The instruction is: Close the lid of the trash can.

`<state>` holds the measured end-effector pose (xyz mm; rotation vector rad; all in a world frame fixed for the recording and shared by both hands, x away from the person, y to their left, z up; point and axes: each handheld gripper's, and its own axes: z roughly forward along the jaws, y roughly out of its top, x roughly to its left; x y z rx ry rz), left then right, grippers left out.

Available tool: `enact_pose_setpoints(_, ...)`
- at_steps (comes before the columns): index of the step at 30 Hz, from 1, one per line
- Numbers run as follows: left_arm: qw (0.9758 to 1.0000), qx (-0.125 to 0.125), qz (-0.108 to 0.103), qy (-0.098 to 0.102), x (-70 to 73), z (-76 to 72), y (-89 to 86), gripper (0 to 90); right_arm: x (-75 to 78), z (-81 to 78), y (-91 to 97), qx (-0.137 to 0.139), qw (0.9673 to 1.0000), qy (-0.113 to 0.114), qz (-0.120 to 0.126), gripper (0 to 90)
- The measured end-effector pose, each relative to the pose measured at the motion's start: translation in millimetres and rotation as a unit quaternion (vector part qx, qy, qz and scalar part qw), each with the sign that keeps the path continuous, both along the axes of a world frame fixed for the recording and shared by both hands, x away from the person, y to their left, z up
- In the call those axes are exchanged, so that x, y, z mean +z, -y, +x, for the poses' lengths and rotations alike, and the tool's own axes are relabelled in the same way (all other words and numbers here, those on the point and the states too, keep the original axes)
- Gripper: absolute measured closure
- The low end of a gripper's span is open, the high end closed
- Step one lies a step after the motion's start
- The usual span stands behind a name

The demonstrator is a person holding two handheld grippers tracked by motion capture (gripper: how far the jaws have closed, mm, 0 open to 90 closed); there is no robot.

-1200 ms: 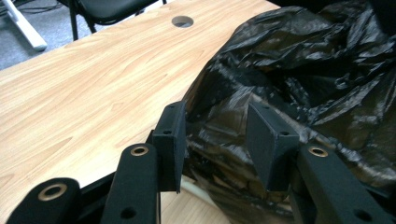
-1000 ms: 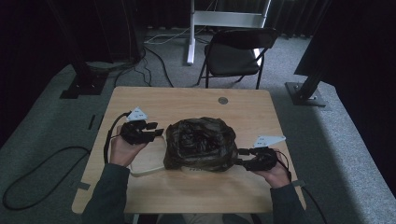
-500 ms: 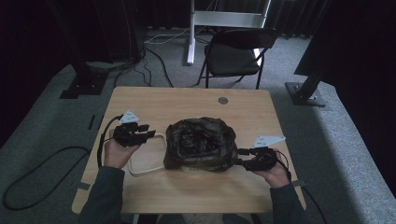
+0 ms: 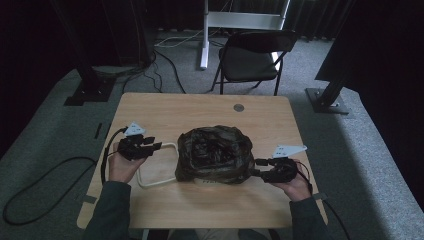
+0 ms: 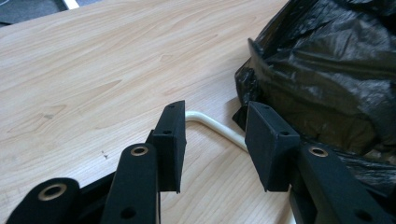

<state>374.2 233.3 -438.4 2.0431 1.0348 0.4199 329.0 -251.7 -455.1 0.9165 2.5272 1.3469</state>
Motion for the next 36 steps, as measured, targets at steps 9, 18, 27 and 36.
enact_pose_setpoints(9,0.9999,0.010,-0.004,-0.001,-10.8,0.1,-10.6,58.8,-0.3,0.0,-0.2,0.001,1.0000,0.000,-0.001,47.5)
enact_pose_setpoints(18,0.9997,0.020,-0.008,-0.007,-20.1,1.0,-17.5,58.4,-0.6,0.1,-0.4,0.001,1.0000,-0.001,-0.002,47.5)
enact_pose_setpoints(27,0.9995,0.028,-0.007,-0.016,-28.3,3.0,-22.1,56.2,-0.9,0.1,-0.4,0.002,1.0000,-0.002,-0.002,47.5)
enact_pose_setpoints(36,0.9991,0.035,-0.002,-0.024,-36.8,5.0,-27.1,55.0,-1.4,0.1,-1.1,0.004,1.0000,-0.004,-0.003,47.5)
